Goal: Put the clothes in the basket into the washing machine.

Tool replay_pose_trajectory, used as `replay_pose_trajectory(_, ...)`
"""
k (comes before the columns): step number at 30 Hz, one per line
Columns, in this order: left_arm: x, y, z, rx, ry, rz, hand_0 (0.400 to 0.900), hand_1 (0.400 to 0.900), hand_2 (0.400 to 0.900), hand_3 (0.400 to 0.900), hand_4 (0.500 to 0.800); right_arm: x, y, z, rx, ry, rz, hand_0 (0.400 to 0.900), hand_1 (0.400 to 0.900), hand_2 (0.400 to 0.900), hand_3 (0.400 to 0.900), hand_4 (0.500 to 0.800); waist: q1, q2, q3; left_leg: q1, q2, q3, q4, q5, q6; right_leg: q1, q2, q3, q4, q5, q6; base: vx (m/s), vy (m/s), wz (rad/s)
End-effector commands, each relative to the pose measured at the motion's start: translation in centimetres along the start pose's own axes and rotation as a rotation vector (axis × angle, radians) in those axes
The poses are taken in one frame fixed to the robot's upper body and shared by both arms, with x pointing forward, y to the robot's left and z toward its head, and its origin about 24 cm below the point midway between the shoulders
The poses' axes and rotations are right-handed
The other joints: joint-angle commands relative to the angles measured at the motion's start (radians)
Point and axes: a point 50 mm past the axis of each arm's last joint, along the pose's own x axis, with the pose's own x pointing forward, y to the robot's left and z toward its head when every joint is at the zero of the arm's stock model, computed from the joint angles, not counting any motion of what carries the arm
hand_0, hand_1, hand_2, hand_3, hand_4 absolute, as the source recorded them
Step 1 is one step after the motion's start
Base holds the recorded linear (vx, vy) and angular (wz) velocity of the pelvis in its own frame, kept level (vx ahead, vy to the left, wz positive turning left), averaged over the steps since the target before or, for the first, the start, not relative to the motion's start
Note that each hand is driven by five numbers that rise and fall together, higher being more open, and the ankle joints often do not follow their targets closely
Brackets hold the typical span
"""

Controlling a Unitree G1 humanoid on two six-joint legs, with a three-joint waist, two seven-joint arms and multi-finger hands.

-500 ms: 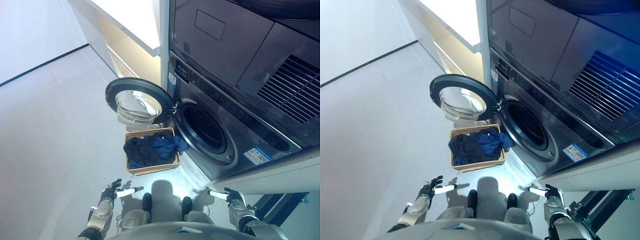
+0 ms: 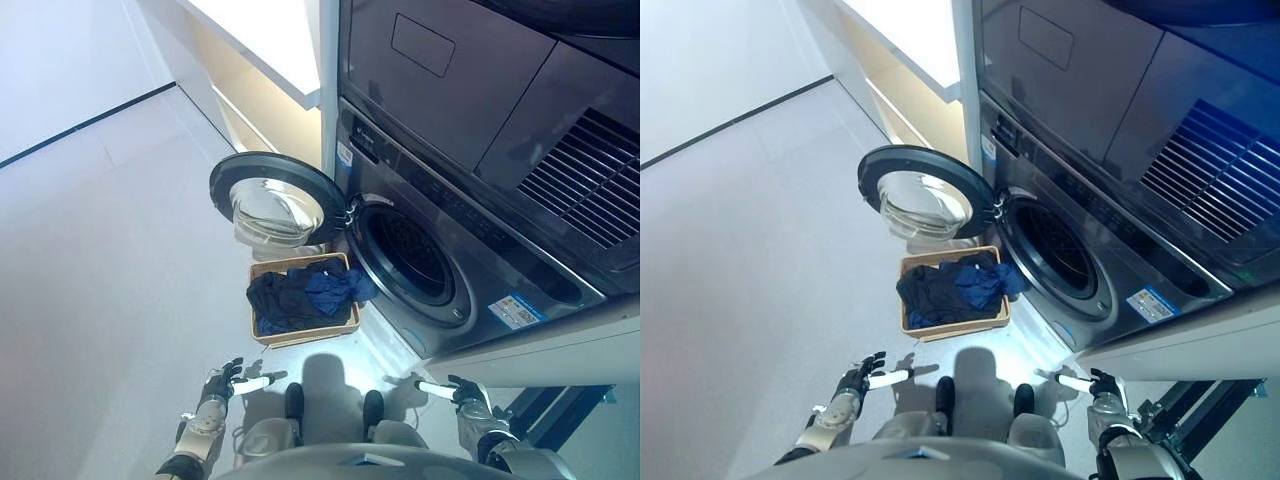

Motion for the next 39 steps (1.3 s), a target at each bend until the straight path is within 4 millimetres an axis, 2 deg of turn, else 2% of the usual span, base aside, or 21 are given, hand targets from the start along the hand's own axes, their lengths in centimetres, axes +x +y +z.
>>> replay_pose_trajectory(1, 0.6, 1.5, 2.0, -0.049, -0.062, 0.084, 0.9, 0.9, 0.9, 0.9, 0.8, 0.1, 0.3, 3.6, -0.023, -0.118, -0.001, 0.9, 0.9, 0.9, 0.9, 0.8, 0.023, -0.037, 0.042, -0.019, -0.033, -0.027, 0.052, -0.099, 0.003, -0.078, -0.052, -0.003, 0.103, 0.02, 0.051, -0.01, 0.006, 0.04)
replay_pose_trajectory(3, 0.6, 1.5, 2.1, -0.047, -0.067, 0.083, 0.9, 0.9, 0.9, 0.9, 0.8, 0.0, 0.6, 4.3, -0.026, -0.142, 0.01, 0.9, 0.9, 0.9, 0.9, 0.8, 0.026, -0.037, 0.045, -0.022, -0.034, -0.028, 0.055, -0.1, 0.003, -0.08, -0.052, -0.005, 0.105, 0.018, 0.052, 0.01, 0.005, 0.04)
replay_pose_trajectory(7, 0.7, 1.6, 2.7, -0.059, -0.091, 0.087, 0.9, 0.9, 0.9, 0.9, 0.8, -0.3, 1.4, 7.7, -0.071, -0.253, 0.032, 0.9, 0.9, 0.9, 0.9, 0.8, 0.037, -0.036, 0.07, -0.052, -0.04, -0.035, 0.072, -0.099, 0.006, -0.105, -0.056, -0.005, 0.118, 0.016, 0.051, -0.05, 0.004, 0.04)
replay_pose_trajectory(10, 0.8, 1.8, 3.7, -0.049, -0.129, 0.091, 0.9, 0.9, 0.9, 0.9, 0.8, -1.1, 1.8, 12.2, -0.169, -0.397, 0.019, 0.9, 0.9, 0.9, 0.9, 0.8, 0.051, -0.032, 0.116, -0.111, -0.044, -0.04, 0.099, -0.091, 0.005, -0.162, -0.062, -0.003, 0.142, 0.022, 0.049, -0.15, 0.005, 0.06)
replay_pose_trajectory(13, 0.8, 1.7, 4.9, -0.042, -0.181, 0.09, 0.9, 0.9, 0.9, 0.9, 0.8, -2.9, 2.3, 18.0, -0.341, -0.593, -0.023, 0.9, 0.9, 0.9, 0.9, 0.8, 0.078, -0.023, 0.168, -0.181, -0.045, -0.041, 0.132, -0.078, 0.003, -0.224, -0.068, -0.01, 0.168, 0.031, 0.045, -0.14, 0.009, 0.06)
replay_pose_trajectory(15, 0.4, 1.6, 5.8, -0.049, -0.24, 0.084, 0.9, 0.9, 0.9, 0.9, 0.8, -4.5, 1.9, 22.0, -0.469, -0.738, -0.092, 0.9, 0.9, 0.9, 0.9, 0.8, 0.099, -0.013, 0.207, -0.23, -0.042, -0.045, 0.161, -0.078, 0.0, -0.269, -0.073, -0.013, 0.19, 0.033, 0.043, -0.12, -0.002, 0.1)
replay_pose_trajectory(16, 0.2, 1.5, 6.0, -0.043, -0.262, 0.075, 0.9, 0.9, 0.9, 0.9, 0.8, -5.0, 1.6, 23.2, -0.482, -0.771, -0.115, 0.9, 0.9, 0.9, 0.9, 0.8, 0.104, -0.012, 0.217, -0.25, -0.043, -0.047, 0.169, -0.073, -0.001, -0.285, -0.075, -0.015, 0.193, 0.037, 0.042, -0.1, 0.01, 0.06)
replay_pose_trajectory(19, -0.3, 0.8, 6.6, -0.043, -0.316, 0.044, 0.9, 0.9, 0.9, 0.9, 0.8, -8.2, -0.8, 29.3, -0.674, -0.961, -0.323, 0.9, 0.9, 0.9, 0.9, 0.8, 0.125, -0.004, 0.27, -0.33, -0.044, -0.046, 0.218, -0.074, -0.004, -0.362, -0.077, -0.014, 0.231, 0.038, 0.039, -0.11, 0.028, 0.04)
replay_pose_trajectory(21, -0.5, 0.2, 7.1, -0.037, -0.342, 0.022, 0.9, 0.9, 0.9, 0.9, 0.8, -9.6, -1.5, 31.1, -0.83, -1.035, -0.447, 0.9, 0.9, 0.9, 0.9, 0.8, 0.131, -0.003, 0.288, -0.366, -0.046, -0.052, 0.234, -0.073, -0.005, -0.396, -0.078, -0.015, 0.246, 0.035, 0.036, -0.07, 0.025, 0.06)
replay_pose_trajectory(23, -0.6, -0.3, 8.0, -0.033, -0.38, 0.007, 0.9, 0.9, 0.9, 0.9, 0.8, -11.5, -3.3, 33.6, -1.018, -1.097, -0.656, 0.9, 0.9, 0.9, 0.9, 0.8, 0.141, 0.004, 0.313, -0.413, -0.054, -0.059, 0.254, -0.072, -0.006, -0.442, -0.084, -0.022, 0.27, 0.03, 0.036, -0.06, 0.003, 0.14)
replay_pose_trajectory(24, -0.6, -0.3, 8.0, -0.034, -0.38, 0.007, 0.9, 0.9, 0.9, 0.9, 0.8, -11.5, -3.3, 33.6, -1.019, -1.098, -0.656, 0.9, 0.9, 0.9, 0.9, 0.8, 0.14, 0.004, 0.312, -0.414, -0.054, -0.059, 0.256, -0.072, -0.006, -0.443, -0.084, -0.022, 0.271, 0.029, 0.036, -0.09, 0.012, 0.19)
replay_pose_trajectory(25, -0.7, -0.6, 8.9, -0.028, -0.419, -0.003, 0.9, 0.9, 0.9, 0.9, 0.8, -13.0, -5.2, 35.4, -1.215, -1.098, -0.866, 0.9, 0.9, 0.9, 0.9, 0.8, 0.148, 0.014, 0.331, -0.461, -0.059, -0.064, 0.272, -0.07, -0.007, -0.497, -0.09, -0.025, 0.302, 0.027, 0.037, -0.1, 0.012, 0.21)
replay_pose_trajectory(26, -0.8, -0.8, 9.8, -0.024, -0.448, -0.017, 0.9, 0.9, 0.9, 0.9, 0.8, -13.4, -6.3, 35.9, -1.304, -1.069, -0.953, 0.9, 0.9, 0.9, 0.9, 0.8, 0.155, 0.02, 0.339, -0.492, -0.066, -0.072, 0.284, -0.067, -0.008, -0.523, -0.093, -0.027, 0.314, 0.025, 0.037, -0.13, 0.014, 0.27)
replay_pose_trajectory(27, -1.0, -1.0, 10.6, -0.031, -0.48, -0.026, 0.9, 0.9, 0.9, 0.9, 0.8, -14.0, -7.1, 36.5, -1.357, -1.051, -1.031, 0.9, 0.9, 0.9, 0.9, 0.8, 0.161, 0.024, 0.345, -0.515, -0.072, -0.076, 0.294, -0.067, -0.008, -0.545, -0.097, -0.027, 0.326, 0.021, 0.036, -0.06, -0.004, 0.16)
replay_pose_trajectory(28, -1.0, -1.0, 10.6, -0.031, -0.48, -0.026, 0.9, 0.9, 0.9, 0.9, 0.8, -14.0, -7.1, 36.5, -1.357, -1.051, -1.031, 0.9, 0.9, 0.9, 0.9, 0.8, 0.16, 0.024, 0.343, -0.518, -0.072, -0.077, 0.295, -0.067, -0.008, -0.547, -0.098, -0.027, 0.328, 0.021, 0.036, -0.07, 0.009, 0.24)
replay_pose_trajectory(29, -1.5, -1.4, 11.8, -0.031, -0.535, -0.056, 0.9, 0.9, 0.9, 0.9, 0.8, -14.5, -9.1, 37.0, -1.455, -0.966, -1.133, 0.9, 0.9, 0.9, 0.9, 0.8, 0.173, 0.04, 0.355, -0.576, -0.082, -0.088, 0.313, -0.063, -0.007, -0.603, -0.11, -0.038, 0.358, 0.013, 0.037, -0.07, 0.022, 0.23)
replay_pose_trajectory(31, -1.8, -1.8, 12.5, -0.03, -0.563, -0.079, 0.9, 0.9, 0.9, 0.9, 0.8, -15.5, -11.0, 37.7, -1.446, -0.92, -1.21, 0.9, 0.9, 0.9, 0.9, 0.8, 0.184, 0.06, 0.355, -0.626, -0.092, -0.101, 0.327, -0.06, -0.007, -0.66, -0.125, -0.05, 0.395, 0.002, 0.039, -0.05, 0.02, 0.25)
replay_pose_trajectory(32, -1.8, -1.9, 12.6, -0.03, -0.564, -0.079, 0.9, 0.9, 0.9, 0.9, 0.8, -15.5, -11.0, 37.7, -1.445, -0.92, -1.211, 0.9, 0.9, 0.9, 0.9, 0.8, 0.184, 0.06, 0.355, -0.628, -0.093, -0.102, 0.328, -0.06, -0.007, -0.662, -0.126, -0.05, 0.397, 0.002, 0.039, -0.05, -0.001, 0.36)
replay_pose_trajectory(33, -2.3, -2.2, 13.7, -0.039, -0.612, -0.096, 0.9, 0.9, 0.9, 0.9, 0.8, -16.7, -13.3, 38.3, -1.373, -0.891, -1.278, 0.9, 0.9, 0.9, 0.9, 0.8, 0.196, 0.081, 0.355, -0.695, -0.106, -0.114, 0.349, -0.057, -0.006, -0.728, -0.145, -0.064, 0.438, -0.009, 0.041, 0.04, -0.022, 0.36)
replay_pose_trajectory(34, -2.5, -2.4, 13.9, -0.029, -0.624, -0.109, 0.9, 0.9, 0.9, 0.9, 0.8, -17.1, -14.1, 38.5, -1.377, -0.874, -1.297, 0.9, 0.9, 0.9, 0.9, 0.8, 0.203, 0.091, 0.355, -0.702, -0.114, -0.125, 0.357, -0.086, -0.009, -0.742, -0.15, -0.053, 0.469, -0.045, 0.051, 0.04, -0.013, 0.44)
replay_pose_trajectory(39, -3.1, -2.6, 15.0, -0.046, -0.671, -0.124, 0.9, 0.9, 0.9, 0.9, 0.8, -19.3, -16.0, 39.5, -1.307, -0.881, -1.383, 0.9, 0.9, 0.9, 0.9, 0.8, 0.217, 0.12, 0.355, -0.81, -0.139, -0.131, 0.418, -0.099, -0.001, -0.852, -0.183, -0.046, 0.552, -0.067, 0.052, 0.01, 0.036, 0.14)
